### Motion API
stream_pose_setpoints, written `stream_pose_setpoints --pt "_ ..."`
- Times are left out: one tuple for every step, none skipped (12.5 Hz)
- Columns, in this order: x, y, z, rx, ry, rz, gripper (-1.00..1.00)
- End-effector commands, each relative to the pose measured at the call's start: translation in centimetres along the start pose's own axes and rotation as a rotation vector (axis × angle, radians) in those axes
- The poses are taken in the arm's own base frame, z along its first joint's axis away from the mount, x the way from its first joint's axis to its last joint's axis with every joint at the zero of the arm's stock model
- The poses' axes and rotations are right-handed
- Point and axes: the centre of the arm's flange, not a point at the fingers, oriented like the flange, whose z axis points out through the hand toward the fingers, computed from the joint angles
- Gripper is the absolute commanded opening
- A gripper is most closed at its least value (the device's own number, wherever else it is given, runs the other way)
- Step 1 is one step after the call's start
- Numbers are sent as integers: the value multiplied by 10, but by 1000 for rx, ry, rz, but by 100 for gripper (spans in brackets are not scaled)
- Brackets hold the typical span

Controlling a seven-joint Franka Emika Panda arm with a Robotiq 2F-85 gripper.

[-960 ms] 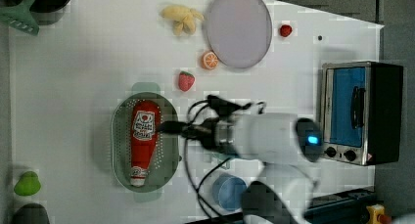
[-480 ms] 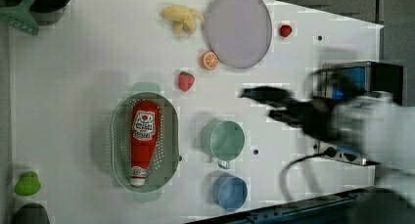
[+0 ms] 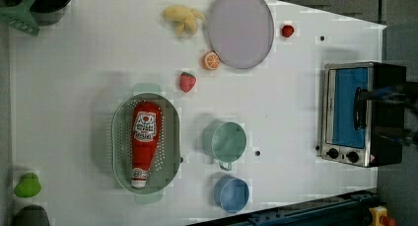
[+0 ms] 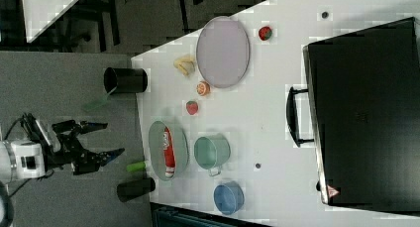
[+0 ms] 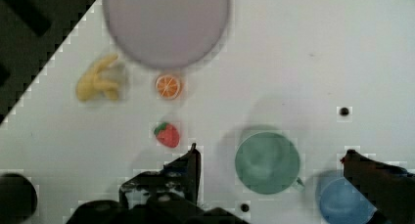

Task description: Pick Ketchup from the table and place it in strainer.

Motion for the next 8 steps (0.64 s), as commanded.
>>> stream_pose_setpoints --pt "38 29 -9 -26 -11 26 100" --pt "48 35 -7 -44 4 16 100" --pt "55 40 -3 -72 22 18 100" --pt "59 39 -2 -81 40 9 100" --pt "60 38 -2 -77 47 6 100" --pt "60 39 -2 -78 45 7 100" --pt "61 39 0 -80 43 8 100" --pt "62 40 2 -83 40 11 100"
